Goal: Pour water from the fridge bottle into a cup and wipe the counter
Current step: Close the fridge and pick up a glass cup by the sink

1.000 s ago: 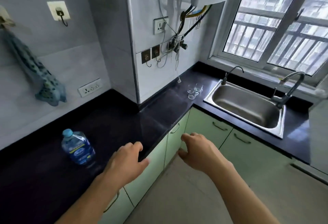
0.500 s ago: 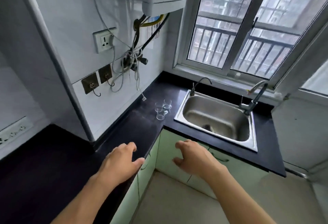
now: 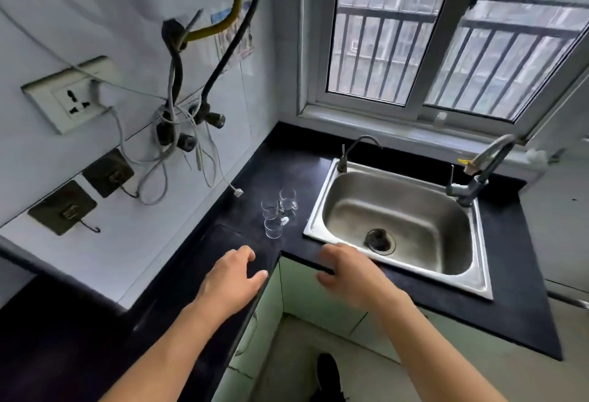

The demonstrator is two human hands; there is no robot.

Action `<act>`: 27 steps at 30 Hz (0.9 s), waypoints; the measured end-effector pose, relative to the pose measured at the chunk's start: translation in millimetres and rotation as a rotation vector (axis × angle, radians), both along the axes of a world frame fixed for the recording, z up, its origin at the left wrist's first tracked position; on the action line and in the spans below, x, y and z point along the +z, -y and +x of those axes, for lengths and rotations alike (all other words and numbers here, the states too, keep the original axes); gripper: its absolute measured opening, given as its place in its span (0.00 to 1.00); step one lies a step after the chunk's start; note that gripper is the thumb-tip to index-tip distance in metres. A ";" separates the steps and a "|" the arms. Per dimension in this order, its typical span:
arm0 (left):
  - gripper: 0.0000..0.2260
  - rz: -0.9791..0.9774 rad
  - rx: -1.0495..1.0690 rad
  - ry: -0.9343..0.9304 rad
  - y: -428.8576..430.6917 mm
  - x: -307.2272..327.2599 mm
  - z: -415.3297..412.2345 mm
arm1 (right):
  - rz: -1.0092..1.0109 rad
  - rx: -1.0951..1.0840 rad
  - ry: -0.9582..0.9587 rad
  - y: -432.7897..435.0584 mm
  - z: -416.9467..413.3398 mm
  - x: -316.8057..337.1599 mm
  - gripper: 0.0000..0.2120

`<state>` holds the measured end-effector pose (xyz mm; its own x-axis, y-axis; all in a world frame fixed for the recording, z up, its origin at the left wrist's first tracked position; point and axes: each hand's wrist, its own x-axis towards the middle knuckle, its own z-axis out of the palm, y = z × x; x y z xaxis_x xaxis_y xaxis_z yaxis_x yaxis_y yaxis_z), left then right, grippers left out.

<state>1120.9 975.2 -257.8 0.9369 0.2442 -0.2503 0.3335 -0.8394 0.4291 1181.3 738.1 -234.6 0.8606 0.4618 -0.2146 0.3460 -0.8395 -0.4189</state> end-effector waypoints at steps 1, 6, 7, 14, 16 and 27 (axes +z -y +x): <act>0.19 0.006 0.026 -0.013 2.9 -6.0 12.4 | 0.021 0.014 -0.008 3.8 16.8 -6.4 0.11; 0.18 -0.005 0.160 -0.091 12.4 -41.3 67.9 | 0.047 0.115 -0.073 7.2 98.9 -42.7 0.06; 0.18 -0.011 0.189 -0.105 13.6 -48.6 78.0 | 0.047 0.135 -0.078 4.7 114.9 -51.0 0.06; 0.22 -0.187 0.441 -0.131 10.0 -104.6 139.2 | 0.104 0.120 -0.196 -29.0 196.3 -114.0 0.09; 0.26 -0.250 0.514 -0.121 7.0 -118.8 153.2 | 0.121 0.113 -0.217 -41.3 210.3 -131.4 0.08; 0.26 -0.368 0.585 -0.068 4.5 -166.5 190.0 | 0.189 0.110 -0.289 -86.0 236.3 -196.6 0.10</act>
